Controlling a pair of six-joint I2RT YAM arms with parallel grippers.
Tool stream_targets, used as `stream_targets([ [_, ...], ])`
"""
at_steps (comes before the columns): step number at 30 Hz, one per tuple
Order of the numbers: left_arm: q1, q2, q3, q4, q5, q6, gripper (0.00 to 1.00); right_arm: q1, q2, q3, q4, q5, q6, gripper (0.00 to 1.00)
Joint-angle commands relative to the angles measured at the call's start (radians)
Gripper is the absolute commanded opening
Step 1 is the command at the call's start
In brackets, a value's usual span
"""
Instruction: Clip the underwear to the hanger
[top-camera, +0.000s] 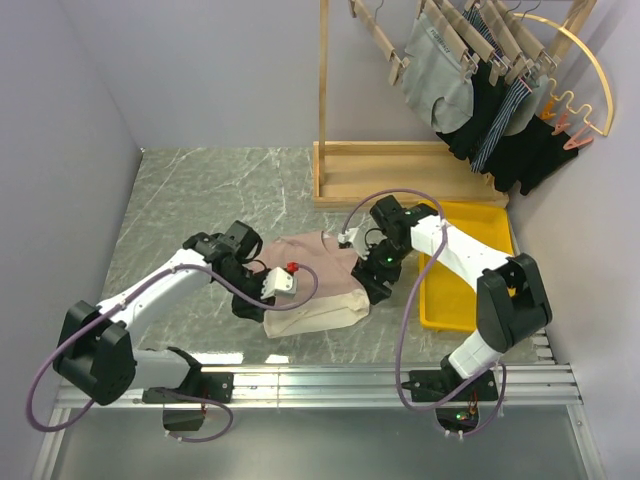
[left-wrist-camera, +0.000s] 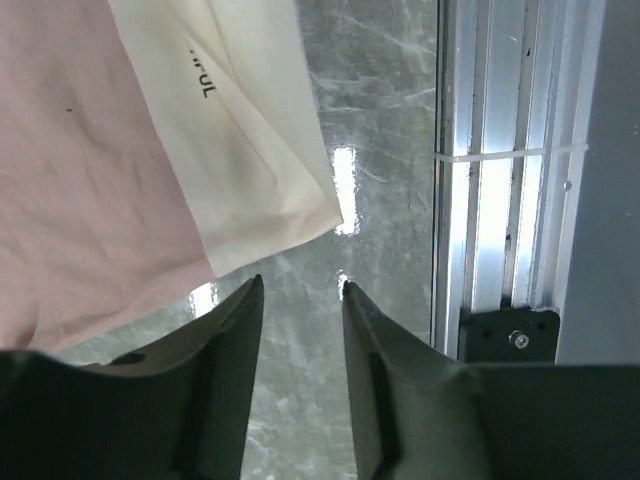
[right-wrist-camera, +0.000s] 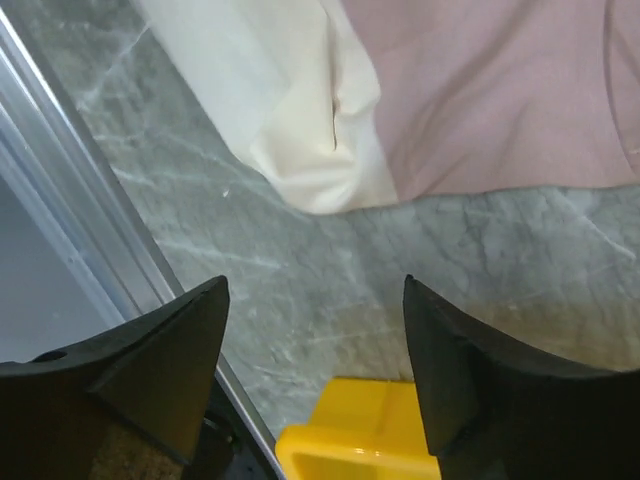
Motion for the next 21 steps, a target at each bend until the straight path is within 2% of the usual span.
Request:
stream_targets([
  [1, -0.002, -0.032, 0.045, -0.01, 0.002, 0.003, 0.44, -0.008, -0.099, 0.003, -0.047, -0.032, 0.001, 0.78],
  [5, 0.036, 0.018, 0.142, 0.074, 0.001, -0.085, 0.45, -0.048, -0.103, -0.003, 0.045, -0.08, 0.197, 0.74],
  [8, 0.046, 0.109, 0.191, 0.199, -0.102, -0.134, 0.43, -0.097, -0.06, -0.017, 0.133, -0.08, 0.401, 0.65],
  [11, 0.087, 0.202, 0.224, 0.308, -0.148, -0.143, 0.42, -0.146, -0.009, -0.032, 0.208, -0.054, 0.487, 0.61],
  [16, 0.127, 0.336, 0.349, 0.201, -0.038, -0.077, 0.41, -0.174, 0.083, -0.023, 0.224, -0.025, 0.549, 0.54],
  [18, 0.106, 0.327, 0.343, 0.193, -0.027, -0.08, 0.41, -0.173, 0.109, -0.031, 0.23, -0.023, 0.569, 0.5],
  [21, 0.011, 0.286, 0.276, 0.151, -0.088, -0.051, 0.41, -0.174, 0.155, -0.044, 0.247, -0.017, 0.592, 0.49],
])
